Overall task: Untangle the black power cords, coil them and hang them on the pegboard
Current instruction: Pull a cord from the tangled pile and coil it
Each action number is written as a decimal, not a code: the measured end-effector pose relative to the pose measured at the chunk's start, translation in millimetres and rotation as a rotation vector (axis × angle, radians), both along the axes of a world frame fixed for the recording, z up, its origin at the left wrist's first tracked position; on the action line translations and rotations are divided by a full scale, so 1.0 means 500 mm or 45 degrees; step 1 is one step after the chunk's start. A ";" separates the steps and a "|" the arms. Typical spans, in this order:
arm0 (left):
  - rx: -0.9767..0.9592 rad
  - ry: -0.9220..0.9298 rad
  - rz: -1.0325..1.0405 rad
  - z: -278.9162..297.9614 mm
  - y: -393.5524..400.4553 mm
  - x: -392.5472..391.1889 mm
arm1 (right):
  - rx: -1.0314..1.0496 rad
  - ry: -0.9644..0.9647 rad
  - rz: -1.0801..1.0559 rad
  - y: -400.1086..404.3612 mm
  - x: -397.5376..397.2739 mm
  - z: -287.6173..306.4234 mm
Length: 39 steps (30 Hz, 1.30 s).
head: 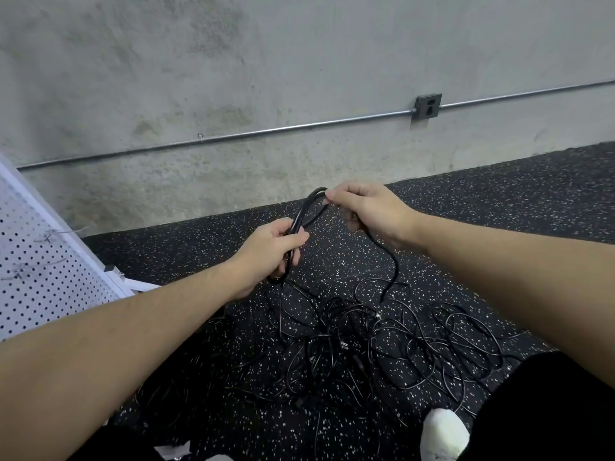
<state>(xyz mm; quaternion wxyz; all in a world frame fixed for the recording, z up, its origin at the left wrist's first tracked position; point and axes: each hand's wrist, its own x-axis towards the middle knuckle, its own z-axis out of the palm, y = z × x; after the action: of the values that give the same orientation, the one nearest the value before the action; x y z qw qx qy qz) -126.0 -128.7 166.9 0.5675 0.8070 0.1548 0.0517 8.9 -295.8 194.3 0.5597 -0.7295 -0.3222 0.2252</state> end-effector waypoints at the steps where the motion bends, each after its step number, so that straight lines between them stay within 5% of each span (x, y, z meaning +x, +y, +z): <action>1: 0.026 -0.016 -0.011 -0.001 0.000 0.001 | -0.043 -0.127 -0.060 -0.005 0.001 -0.002; 6: -0.211 0.038 -0.104 -0.009 -0.006 0.001 | -0.110 -0.466 -0.288 -0.011 0.014 -0.011; 14: -0.263 0.067 -0.057 0.009 -0.007 -0.011 | -0.075 -0.330 -0.254 -0.007 0.027 -0.017; 27: -0.479 0.025 -0.150 0.020 -0.024 -0.003 | 0.303 0.613 -0.155 0.043 -0.020 0.009; 36: -0.221 -0.041 -0.036 0.017 -0.033 0.008 | 0.502 0.885 -0.128 0.078 -0.051 0.042; 39: -0.353 0.034 -0.071 0.022 -0.034 0.006 | 0.539 0.942 -0.165 0.082 -0.052 0.039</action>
<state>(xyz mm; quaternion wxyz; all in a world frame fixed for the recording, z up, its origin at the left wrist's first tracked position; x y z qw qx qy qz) -123.0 -145.7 177.7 0.6727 0.7254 0.1457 0.0032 -17.0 -254.9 213.8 0.7878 -0.4875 -0.0925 0.3649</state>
